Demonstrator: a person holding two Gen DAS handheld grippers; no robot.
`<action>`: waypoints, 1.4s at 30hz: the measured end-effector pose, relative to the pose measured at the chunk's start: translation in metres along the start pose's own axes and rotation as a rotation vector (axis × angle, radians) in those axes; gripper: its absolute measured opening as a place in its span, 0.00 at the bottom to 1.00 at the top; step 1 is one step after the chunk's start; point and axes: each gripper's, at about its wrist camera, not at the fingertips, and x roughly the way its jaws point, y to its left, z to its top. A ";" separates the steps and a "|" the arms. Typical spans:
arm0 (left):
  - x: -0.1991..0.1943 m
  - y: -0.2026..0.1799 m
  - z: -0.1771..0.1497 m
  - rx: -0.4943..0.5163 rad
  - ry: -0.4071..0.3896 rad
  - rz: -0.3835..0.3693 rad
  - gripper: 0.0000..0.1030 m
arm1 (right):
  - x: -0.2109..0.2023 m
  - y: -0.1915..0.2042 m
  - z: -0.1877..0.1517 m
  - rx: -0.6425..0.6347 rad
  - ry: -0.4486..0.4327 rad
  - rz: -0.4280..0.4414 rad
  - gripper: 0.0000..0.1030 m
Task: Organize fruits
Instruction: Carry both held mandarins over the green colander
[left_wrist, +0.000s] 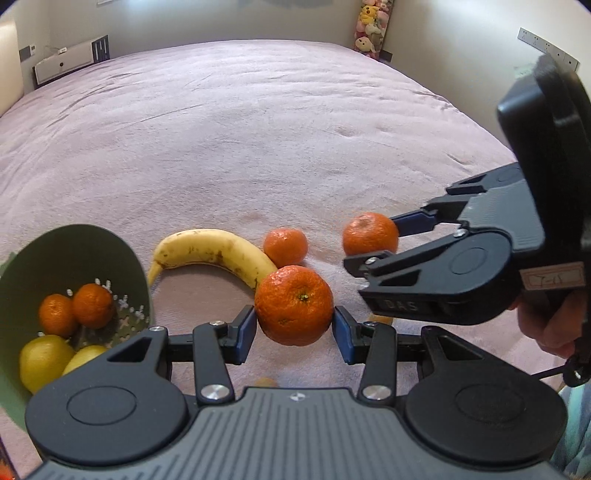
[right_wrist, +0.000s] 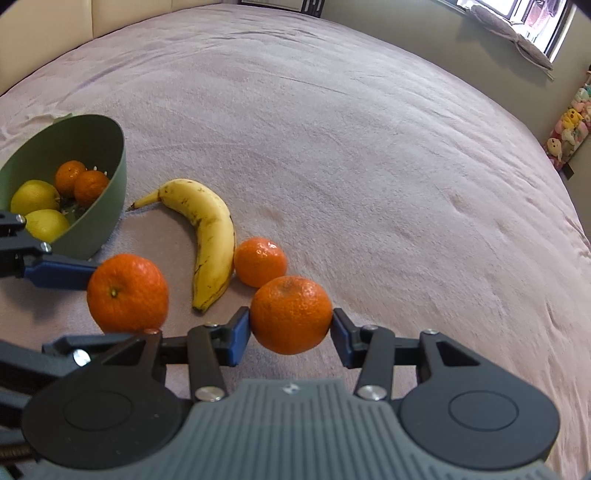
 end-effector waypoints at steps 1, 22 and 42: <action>-0.002 0.001 0.001 -0.002 0.001 0.003 0.49 | -0.004 0.000 -0.001 0.003 -0.002 -0.002 0.43; -0.076 0.051 0.016 -0.125 -0.105 0.069 0.49 | -0.053 0.041 0.017 -0.039 -0.087 0.041 0.43; -0.091 0.114 0.017 -0.301 -0.121 0.147 0.49 | -0.059 0.113 0.073 -0.277 -0.171 0.184 0.43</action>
